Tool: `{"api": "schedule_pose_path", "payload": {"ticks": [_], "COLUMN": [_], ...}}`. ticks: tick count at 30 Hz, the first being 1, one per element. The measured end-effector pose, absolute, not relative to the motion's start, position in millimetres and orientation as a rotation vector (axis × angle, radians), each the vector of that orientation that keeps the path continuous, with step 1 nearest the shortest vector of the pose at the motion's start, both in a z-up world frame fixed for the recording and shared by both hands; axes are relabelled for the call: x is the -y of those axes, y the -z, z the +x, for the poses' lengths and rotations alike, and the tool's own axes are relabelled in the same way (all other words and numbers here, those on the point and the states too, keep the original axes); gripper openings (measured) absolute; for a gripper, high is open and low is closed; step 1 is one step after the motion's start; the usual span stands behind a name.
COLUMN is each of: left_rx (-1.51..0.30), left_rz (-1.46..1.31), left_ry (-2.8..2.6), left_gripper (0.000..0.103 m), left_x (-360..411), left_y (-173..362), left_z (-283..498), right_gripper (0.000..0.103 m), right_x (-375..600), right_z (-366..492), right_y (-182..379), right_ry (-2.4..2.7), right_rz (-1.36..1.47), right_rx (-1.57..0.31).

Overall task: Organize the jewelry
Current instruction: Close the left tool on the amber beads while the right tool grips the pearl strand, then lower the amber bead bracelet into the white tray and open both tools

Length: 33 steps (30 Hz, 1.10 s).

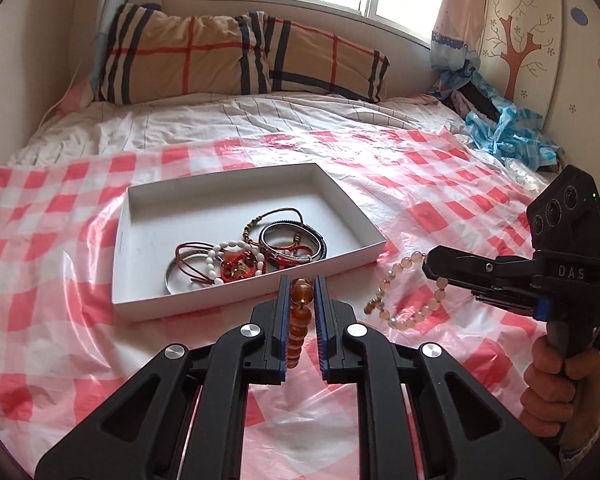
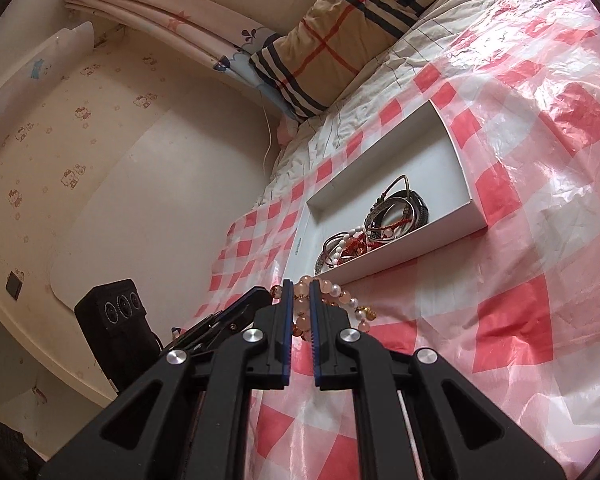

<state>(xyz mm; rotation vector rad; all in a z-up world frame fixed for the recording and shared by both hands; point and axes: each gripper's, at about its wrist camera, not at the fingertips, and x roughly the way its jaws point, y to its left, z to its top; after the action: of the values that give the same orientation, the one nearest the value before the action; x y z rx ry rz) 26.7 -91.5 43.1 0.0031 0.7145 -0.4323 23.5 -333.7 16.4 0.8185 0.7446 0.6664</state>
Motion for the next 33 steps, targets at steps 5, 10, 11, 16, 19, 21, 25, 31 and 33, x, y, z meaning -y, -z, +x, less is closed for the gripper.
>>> {"api": "schedule_pose_path", "payload": {"ticks": [5, 10, 11, 16, 19, 21, 25, 31, 33], "left_rx": [-0.697, -0.691, -0.691, -0.684, -0.686, -0.685, -0.687, -0.695, -0.692], "left_rz": [0.036, 0.051, 0.051, 0.013, -0.038, -0.063, -0.109, -0.162, -0.161], "left_ry": [0.417, 0.414, 0.415, 0.431, 0.446, 0.449, 0.457, 0.48, 0.489], "left_gripper": [0.011, 0.011, 0.011, 0.011, 0.011, 0.011, 0.011, 0.011, 0.011], "left_x": [93.5, 95.0, 95.4, 90.4, 82.1, 76.1, 66.9, 66.2, 70.7], "left_y": [-44.8, -44.5, -44.7, -48.4, -52.0, -54.8, -61.2, -71.2, -75.3], "left_z": [23.7, 23.3, 23.1, 23.3, 27.1, 30.0, 39.8, 60.9, 69.9], "right_gripper": [0.009, 0.009, 0.009, 0.009, 0.009, 0.009, 0.009, 0.009, 0.009], "right_x": [332.8, 333.4, 333.7, 335.3, 338.3, 340.3, 342.2, 334.3, 331.2], "right_z": [23.4, 23.8, 23.4, 23.6, 24.3, 25.0, 31.1, 52.8, 62.3], "right_y": [-17.0, -18.0, -18.1, -21.8, -24.5, -26.4, -31.2, -33.6, -34.8], "right_ry": [-0.672, -0.676, -0.676, -0.691, -0.696, -0.695, -0.695, -0.694, -0.69], "right_rz": [0.808, 0.81, 0.81, 0.828, 0.843, 0.853, 0.874, 0.875, 0.862], "right_rx": [-0.743, -0.735, -0.733, -0.707, -0.683, -0.671, -0.649, -0.664, -0.668]}}
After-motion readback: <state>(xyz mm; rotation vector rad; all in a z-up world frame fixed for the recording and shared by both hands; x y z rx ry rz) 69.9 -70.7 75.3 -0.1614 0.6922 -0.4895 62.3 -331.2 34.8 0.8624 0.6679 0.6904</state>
